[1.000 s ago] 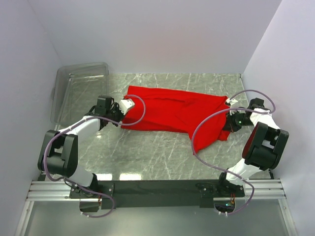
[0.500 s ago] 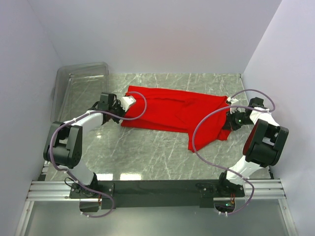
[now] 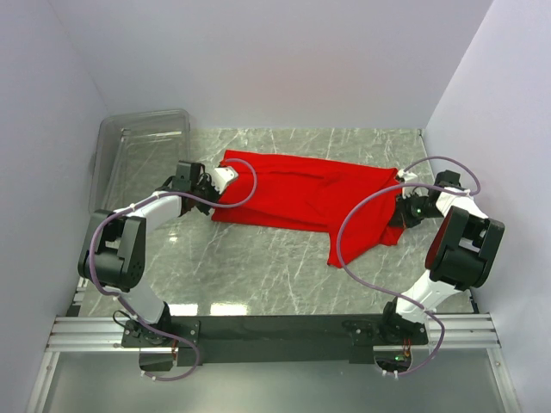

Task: Fold and stack the t-shirts
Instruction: Fold the T-shirt at the center of the board.

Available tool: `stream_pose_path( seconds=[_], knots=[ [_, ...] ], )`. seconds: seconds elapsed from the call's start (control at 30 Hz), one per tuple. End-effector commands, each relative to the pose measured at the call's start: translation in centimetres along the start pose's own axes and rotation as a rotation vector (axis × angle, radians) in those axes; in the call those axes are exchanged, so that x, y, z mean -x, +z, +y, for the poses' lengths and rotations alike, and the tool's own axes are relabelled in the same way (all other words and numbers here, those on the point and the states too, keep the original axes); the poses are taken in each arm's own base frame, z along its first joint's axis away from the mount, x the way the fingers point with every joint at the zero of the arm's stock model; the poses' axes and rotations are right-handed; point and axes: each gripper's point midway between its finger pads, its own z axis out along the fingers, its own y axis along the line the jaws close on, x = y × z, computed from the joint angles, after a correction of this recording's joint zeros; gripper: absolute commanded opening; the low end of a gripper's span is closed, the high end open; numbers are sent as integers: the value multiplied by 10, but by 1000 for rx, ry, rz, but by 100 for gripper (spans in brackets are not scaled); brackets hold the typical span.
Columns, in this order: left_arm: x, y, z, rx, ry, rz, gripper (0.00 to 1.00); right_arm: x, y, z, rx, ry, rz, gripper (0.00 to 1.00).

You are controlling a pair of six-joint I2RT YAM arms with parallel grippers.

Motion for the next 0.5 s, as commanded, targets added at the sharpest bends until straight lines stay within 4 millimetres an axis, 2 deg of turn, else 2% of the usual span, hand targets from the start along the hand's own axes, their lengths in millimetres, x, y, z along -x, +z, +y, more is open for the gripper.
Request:
stream_pose_path(
  seconds=[0.0,0.47],
  knots=[
    [13,1,7,16,-2,-18,1,22,-5,-12,-39,-37,-51,0],
    [5,-2,7,21,-11,16,1,34,-4,-14,-39,-42,-77,0]
  ],
)
